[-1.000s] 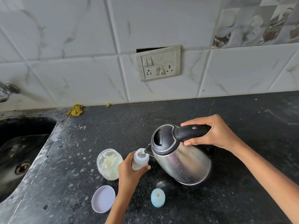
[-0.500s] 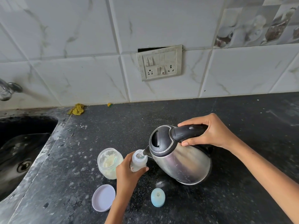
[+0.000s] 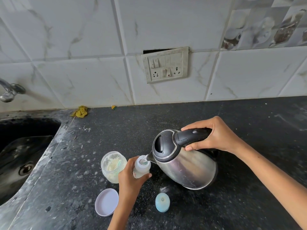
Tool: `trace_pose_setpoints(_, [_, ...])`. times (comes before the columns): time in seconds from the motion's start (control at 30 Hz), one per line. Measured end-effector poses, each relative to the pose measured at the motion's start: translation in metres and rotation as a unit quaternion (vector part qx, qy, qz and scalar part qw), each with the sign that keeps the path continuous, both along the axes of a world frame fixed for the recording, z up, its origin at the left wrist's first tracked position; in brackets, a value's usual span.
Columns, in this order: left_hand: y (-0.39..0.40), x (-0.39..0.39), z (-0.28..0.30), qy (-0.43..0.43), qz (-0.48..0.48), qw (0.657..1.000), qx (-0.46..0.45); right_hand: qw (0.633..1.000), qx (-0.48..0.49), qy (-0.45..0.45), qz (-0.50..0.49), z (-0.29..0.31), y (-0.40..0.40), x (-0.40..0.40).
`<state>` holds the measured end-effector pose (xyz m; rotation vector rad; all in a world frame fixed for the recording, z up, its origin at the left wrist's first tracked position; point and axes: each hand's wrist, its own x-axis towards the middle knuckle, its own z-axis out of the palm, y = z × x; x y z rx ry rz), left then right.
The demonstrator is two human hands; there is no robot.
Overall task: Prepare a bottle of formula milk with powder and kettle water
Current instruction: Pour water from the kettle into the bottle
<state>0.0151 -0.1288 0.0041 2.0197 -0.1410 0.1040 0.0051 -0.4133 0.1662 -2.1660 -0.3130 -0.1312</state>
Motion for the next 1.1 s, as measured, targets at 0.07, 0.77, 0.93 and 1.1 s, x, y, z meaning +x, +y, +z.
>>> trace_pose_setpoints(0.07, [0.0005,-0.0004,-0.0004,-0.001,0.0,1.0,-0.001,1.0,0.001,0.001,0.0,0.0005,0.0004,0.0006])
trace_pose_setpoints(0.77, [0.0014,0.0014,0.0001,0.011,0.011,1.0,-0.008,1.0,-0.003,0.005,0.003,0.0032,0.0061,0.0023])
trace_pose_setpoints(0.93, [0.0017,0.0005,0.0013,0.01,0.011,1.0,-0.003,1.0,-0.006,0.008,0.004,0.0034,0.0083,0.0029])
trace_pose_setpoints(1.1, [0.0015,0.0002,0.0003,0.015,0.01,1.0,-0.003,1.0,-0.01,0.008,0.005,0.004,0.0092,0.0032])
